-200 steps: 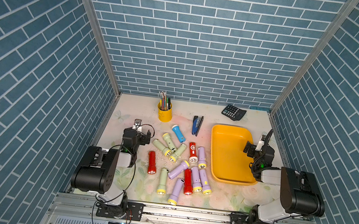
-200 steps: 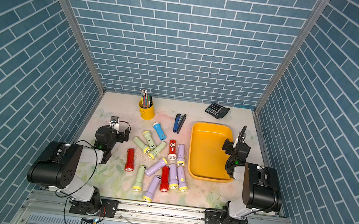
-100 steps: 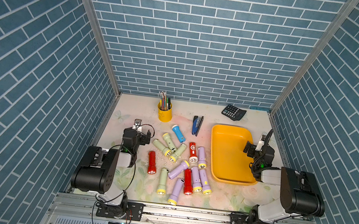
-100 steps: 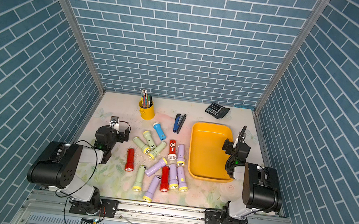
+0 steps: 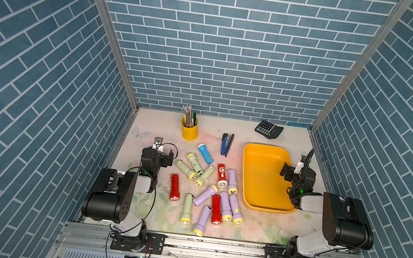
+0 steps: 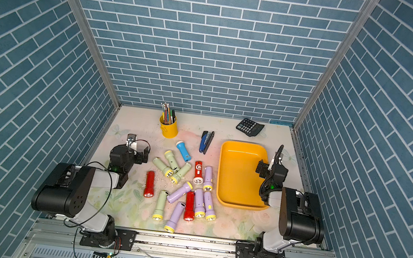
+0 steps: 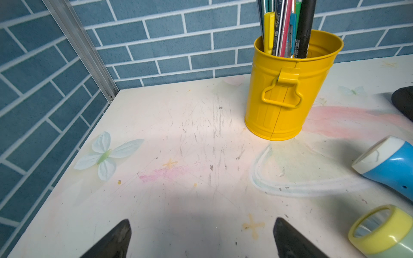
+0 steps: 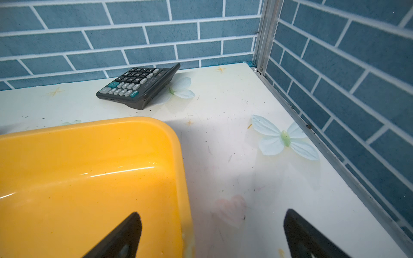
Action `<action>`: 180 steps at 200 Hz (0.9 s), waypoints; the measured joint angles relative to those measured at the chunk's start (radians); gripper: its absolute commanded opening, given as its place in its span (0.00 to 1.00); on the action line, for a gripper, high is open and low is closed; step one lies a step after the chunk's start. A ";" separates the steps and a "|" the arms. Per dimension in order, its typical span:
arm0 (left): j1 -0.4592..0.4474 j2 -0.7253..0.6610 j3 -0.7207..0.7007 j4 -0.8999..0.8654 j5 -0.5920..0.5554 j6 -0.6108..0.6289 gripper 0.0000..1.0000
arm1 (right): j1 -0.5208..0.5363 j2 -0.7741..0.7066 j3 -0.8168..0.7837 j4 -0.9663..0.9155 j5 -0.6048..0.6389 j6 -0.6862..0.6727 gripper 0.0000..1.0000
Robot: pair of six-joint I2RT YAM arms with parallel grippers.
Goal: Put the flashlights into the storage boxes
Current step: Pick up the flashlight from the center of the board.
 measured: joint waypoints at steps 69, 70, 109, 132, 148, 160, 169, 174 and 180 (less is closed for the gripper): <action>-0.047 -0.296 0.002 -0.189 -0.112 -0.014 0.83 | 0.009 -0.289 0.240 -0.582 -0.028 0.041 0.99; -0.048 -0.299 0.005 -0.195 -0.112 -0.016 0.83 | 0.010 -0.290 0.246 -0.590 -0.028 0.042 0.99; -0.056 -0.364 0.288 -0.561 -0.021 -0.127 0.75 | 0.153 -0.276 0.549 -0.994 -0.019 0.084 0.99; -0.061 -0.341 0.433 -0.779 0.074 -0.197 0.68 | 0.288 -0.232 0.662 -1.197 -0.003 0.106 0.99; -0.069 -0.327 0.475 -0.920 0.133 -0.235 0.67 | 0.370 -0.183 0.734 -1.336 0.005 0.136 0.99; -0.077 -0.322 0.481 -1.021 0.169 -0.262 0.66 | 0.426 -0.147 0.776 -1.418 0.010 0.163 0.99; -0.082 -0.319 0.482 -1.094 0.193 -0.280 0.66 | 0.464 -0.124 0.801 -1.470 0.010 0.183 0.99; -0.085 -0.316 0.482 -1.136 0.204 -0.290 0.66 | 0.486 -0.112 0.814 -1.500 0.011 0.199 0.99; -0.087 -0.312 0.484 -1.179 0.213 -0.301 0.65 | 0.511 -0.098 0.829 -1.532 0.011 0.215 0.99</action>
